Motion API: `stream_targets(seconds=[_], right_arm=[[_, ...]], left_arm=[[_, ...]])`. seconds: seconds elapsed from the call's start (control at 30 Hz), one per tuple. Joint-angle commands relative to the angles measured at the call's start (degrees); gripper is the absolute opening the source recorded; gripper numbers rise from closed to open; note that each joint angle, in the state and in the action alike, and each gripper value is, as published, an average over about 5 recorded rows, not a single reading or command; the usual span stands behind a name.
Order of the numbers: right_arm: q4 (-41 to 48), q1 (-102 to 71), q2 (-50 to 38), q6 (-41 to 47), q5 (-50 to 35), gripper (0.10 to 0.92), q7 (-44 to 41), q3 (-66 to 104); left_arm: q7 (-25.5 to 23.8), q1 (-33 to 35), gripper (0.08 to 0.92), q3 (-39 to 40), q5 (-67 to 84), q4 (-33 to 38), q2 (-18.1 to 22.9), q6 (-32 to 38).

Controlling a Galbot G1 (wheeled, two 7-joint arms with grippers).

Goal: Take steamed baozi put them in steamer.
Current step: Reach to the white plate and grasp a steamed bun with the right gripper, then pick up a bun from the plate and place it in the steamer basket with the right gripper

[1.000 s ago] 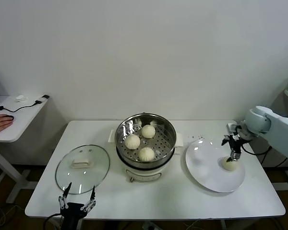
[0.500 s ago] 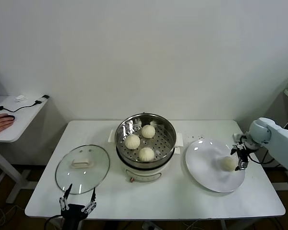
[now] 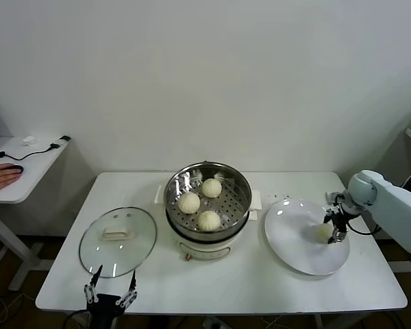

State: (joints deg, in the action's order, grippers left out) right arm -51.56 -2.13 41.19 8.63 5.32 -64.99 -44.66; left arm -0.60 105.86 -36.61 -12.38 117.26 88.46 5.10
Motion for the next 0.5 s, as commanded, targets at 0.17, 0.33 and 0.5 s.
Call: stream_targets(seconds=[0.17, 0.33, 0.5], right_arm=[[1.5, -0.3, 0.7, -0.4, -0.7, 0.618, -0.8, 0.8], [0.9, -0.1, -0.1, -0.3, -1.2, 0.588, -1.0, 0.8], [-1.0, 1.6, -1.4, 0.5, -4.2, 0.577, -0.8, -0.7]], left_arm=[[0.0, 0.4, 0.823, -0.1, -0.2, -0.2, 0.1, 0.3], [0.0, 0.5, 0.823, -0.1, -0.1, -0.1, 0.1, 0.4], [0.1, 0.6, 0.823, -0.1, -0.1, 0.1, 0.1, 0.5]])
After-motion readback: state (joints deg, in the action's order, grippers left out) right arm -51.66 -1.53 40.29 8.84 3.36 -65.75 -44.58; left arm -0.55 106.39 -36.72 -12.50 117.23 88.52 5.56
